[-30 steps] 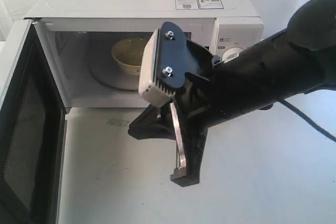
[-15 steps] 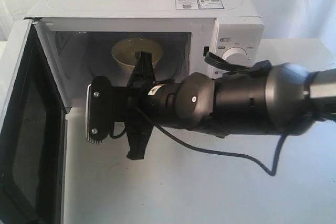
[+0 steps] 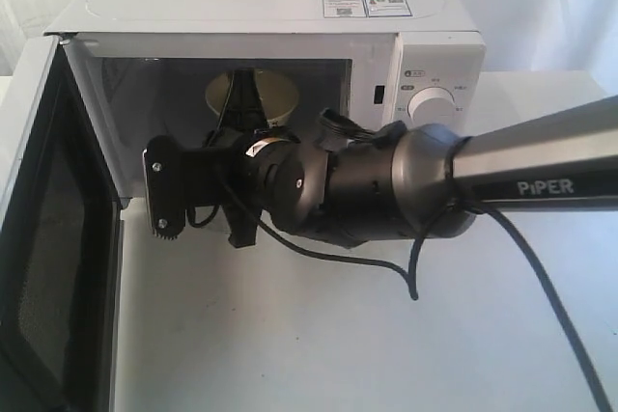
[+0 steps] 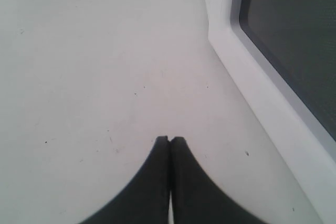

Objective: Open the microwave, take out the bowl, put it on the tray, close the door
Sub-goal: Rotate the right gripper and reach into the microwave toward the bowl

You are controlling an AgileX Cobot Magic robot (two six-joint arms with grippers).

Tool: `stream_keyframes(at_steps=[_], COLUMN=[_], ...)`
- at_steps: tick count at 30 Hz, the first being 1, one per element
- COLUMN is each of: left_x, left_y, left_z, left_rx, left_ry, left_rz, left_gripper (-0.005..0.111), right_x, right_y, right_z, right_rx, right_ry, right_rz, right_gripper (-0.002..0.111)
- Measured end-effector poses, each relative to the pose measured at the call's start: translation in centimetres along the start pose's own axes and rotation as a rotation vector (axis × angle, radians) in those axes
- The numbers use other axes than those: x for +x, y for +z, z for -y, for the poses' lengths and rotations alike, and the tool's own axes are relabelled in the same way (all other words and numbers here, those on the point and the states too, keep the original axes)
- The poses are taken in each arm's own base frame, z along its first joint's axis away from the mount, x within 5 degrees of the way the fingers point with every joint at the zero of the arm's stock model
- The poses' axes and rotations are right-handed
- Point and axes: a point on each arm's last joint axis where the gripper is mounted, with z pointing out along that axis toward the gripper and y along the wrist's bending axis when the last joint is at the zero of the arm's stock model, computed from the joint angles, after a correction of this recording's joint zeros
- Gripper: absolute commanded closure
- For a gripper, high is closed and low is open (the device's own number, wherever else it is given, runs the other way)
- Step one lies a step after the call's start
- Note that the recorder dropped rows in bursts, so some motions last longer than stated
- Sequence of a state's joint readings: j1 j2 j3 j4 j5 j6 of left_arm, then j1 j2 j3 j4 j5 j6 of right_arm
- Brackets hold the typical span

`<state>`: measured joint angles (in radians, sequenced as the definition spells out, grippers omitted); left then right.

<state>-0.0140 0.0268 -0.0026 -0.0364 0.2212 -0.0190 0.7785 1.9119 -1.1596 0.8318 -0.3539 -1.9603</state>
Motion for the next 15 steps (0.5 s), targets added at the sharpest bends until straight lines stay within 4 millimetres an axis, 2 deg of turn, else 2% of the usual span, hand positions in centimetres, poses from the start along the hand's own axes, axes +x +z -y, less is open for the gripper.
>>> stream_keyframes(at_steps=[4,8,15], left_x=[0.0,0.0,0.0], left_y=[0.0,0.0,0.0], left_z=[0.0,0.0,0.0], left_rx=[0.000,0.000,0.000], left_ry=[0.000,0.000,0.000], left_rz=[0.000,0.000,0.000], left_gripper=[0.107,0.107,0.107], right_x=[-0.3,-0.9,-1.5], right_y=[0.3,0.4,1.0], right_z=[-1.0,-1.4,-0.5], right_rx=[0.027,0.089,0.107], right_ry=[-0.031,0.026,0.197], right_rz=[-0.073,-0.142,-0.192], right_gripper=[0.108,0.108,0.108])
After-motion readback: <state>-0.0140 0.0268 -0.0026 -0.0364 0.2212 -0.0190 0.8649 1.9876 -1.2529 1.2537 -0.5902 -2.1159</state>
